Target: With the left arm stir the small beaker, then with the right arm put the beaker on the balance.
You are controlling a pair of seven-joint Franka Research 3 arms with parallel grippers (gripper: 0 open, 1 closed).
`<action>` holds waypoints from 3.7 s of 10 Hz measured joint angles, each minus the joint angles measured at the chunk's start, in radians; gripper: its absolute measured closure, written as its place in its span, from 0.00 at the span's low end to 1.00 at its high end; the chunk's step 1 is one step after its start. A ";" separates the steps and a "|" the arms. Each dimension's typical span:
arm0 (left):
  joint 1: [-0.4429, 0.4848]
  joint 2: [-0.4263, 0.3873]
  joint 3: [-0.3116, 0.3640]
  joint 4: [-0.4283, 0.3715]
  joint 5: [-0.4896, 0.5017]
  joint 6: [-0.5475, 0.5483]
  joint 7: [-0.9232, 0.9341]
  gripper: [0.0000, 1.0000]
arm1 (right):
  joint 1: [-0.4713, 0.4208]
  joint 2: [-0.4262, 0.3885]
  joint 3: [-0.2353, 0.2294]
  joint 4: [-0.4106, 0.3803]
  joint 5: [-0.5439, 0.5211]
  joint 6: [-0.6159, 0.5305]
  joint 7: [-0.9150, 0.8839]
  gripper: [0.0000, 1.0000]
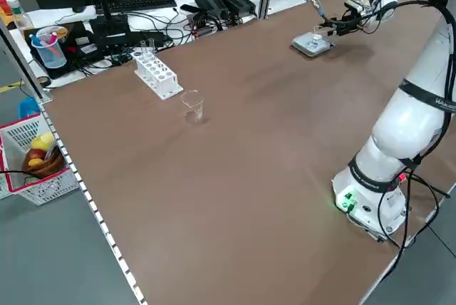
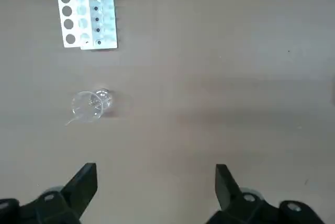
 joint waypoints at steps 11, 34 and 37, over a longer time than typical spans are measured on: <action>0.004 -0.009 0.000 0.005 -0.006 0.024 0.000 0.00 | 0.011 -0.310 0.005 -0.087 -0.440 0.375 0.542 0.00; 0.009 -0.003 0.001 0.005 -0.006 0.026 0.000 0.00 | -0.009 -0.491 -0.125 0.354 -2.166 -0.272 2.920 0.00; 0.009 -0.003 0.000 0.005 -0.006 0.026 0.000 0.00 | -0.040 -0.505 -0.145 0.391 -2.195 -0.365 2.925 0.00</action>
